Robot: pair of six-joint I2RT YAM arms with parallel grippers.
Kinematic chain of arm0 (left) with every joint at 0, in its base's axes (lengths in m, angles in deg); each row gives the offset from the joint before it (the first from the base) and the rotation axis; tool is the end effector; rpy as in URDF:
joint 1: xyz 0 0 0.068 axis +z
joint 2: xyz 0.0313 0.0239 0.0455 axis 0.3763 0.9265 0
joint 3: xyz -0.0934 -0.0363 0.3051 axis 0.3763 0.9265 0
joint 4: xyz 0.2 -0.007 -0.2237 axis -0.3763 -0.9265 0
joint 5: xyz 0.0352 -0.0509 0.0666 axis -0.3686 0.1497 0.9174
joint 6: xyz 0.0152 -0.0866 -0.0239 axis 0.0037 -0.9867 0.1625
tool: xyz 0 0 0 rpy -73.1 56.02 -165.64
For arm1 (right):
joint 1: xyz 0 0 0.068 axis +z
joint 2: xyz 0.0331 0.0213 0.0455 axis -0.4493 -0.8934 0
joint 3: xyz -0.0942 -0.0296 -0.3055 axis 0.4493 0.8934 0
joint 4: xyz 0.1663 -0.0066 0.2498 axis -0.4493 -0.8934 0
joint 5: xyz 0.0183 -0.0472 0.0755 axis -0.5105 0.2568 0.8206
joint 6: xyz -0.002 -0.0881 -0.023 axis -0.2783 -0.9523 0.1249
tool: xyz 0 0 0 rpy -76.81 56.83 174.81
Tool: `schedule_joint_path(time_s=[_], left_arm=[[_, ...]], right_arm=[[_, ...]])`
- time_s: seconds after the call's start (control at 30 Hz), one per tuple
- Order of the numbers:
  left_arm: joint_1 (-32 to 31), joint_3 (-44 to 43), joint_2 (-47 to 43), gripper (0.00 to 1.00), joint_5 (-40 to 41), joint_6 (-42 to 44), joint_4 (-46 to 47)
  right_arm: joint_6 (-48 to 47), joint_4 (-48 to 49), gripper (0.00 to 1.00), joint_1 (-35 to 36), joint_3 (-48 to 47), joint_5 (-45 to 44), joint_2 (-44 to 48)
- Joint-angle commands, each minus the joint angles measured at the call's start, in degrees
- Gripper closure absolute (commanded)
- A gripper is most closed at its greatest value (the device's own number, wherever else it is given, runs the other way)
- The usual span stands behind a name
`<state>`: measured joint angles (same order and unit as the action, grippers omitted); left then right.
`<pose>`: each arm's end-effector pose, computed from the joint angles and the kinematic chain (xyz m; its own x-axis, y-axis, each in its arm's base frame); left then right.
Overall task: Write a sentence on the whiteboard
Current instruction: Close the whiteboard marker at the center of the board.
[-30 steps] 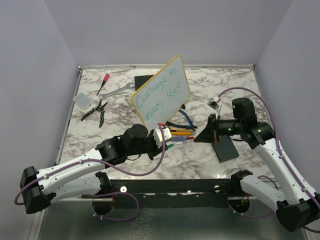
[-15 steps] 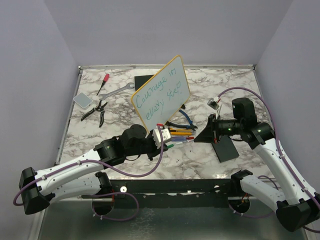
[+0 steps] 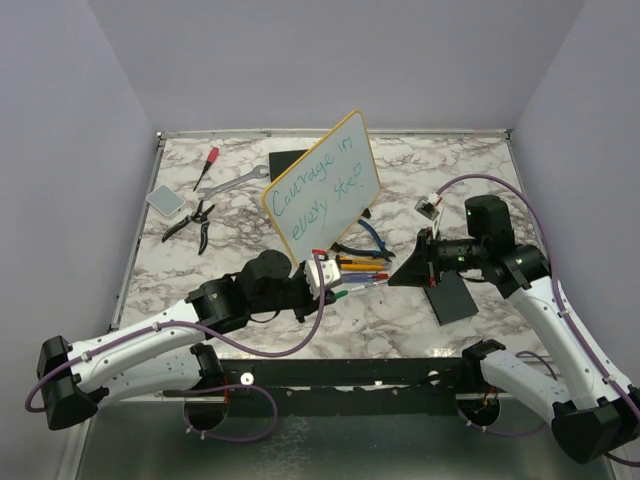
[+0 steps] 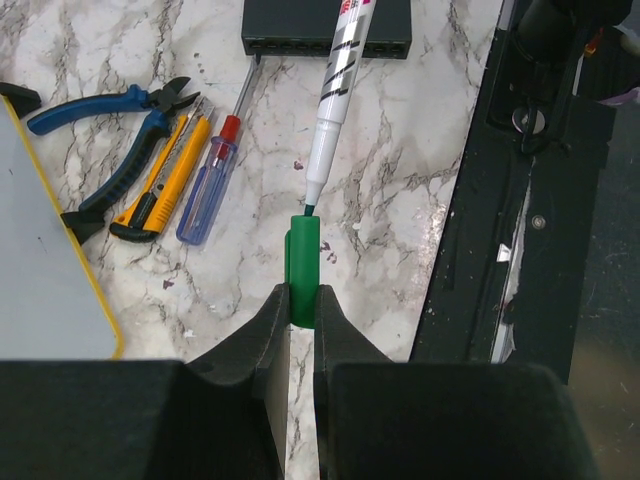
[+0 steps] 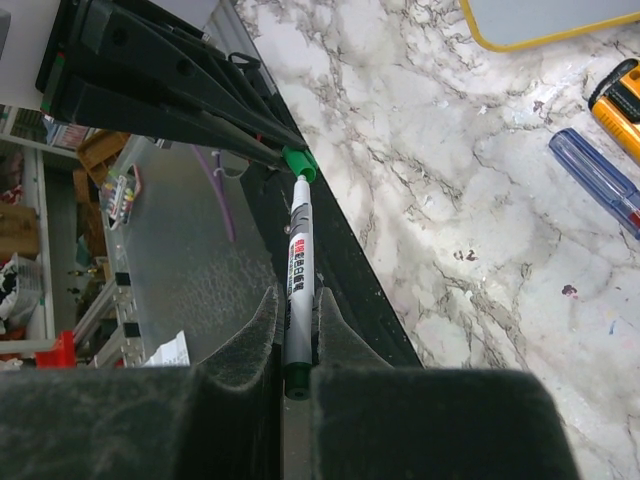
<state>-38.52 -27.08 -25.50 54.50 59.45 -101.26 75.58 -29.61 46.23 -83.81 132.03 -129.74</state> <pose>0.1105 -0.2293 0.3052 -0.1256 0.3986 -0.9085 0.9566 0.2913 -0.0044 0.1729 0.1320 0.3492 -0.7272 -0.1630 -0.6668 -0.6718 0.3681 0.6428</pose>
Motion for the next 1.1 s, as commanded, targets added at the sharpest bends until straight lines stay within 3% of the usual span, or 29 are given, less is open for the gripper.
schedule_joint_path(time_s=[0.0, 0.47, 1.07], left_arm=[[-0.34, 0.67, -1.31, 1.00, -1.48, 0.67, -0.07], [-0.46, 0.78, -2.92, 1.00, -3.36, 0.85, 0.37], [-0.55, 0.33, -4.59, 1.00, -5.78, 0.78, 1.64]], right_arm=[[-0.44, -0.42, 0.99, -0.19, 0.27, 2.77, 0.24], [-0.39, -0.18, 0.99, -0.21, 0.40, 3.66, -0.42], [1.76, 2.66, 1.00, -0.13, 2.52, 13.31, -2.42]])
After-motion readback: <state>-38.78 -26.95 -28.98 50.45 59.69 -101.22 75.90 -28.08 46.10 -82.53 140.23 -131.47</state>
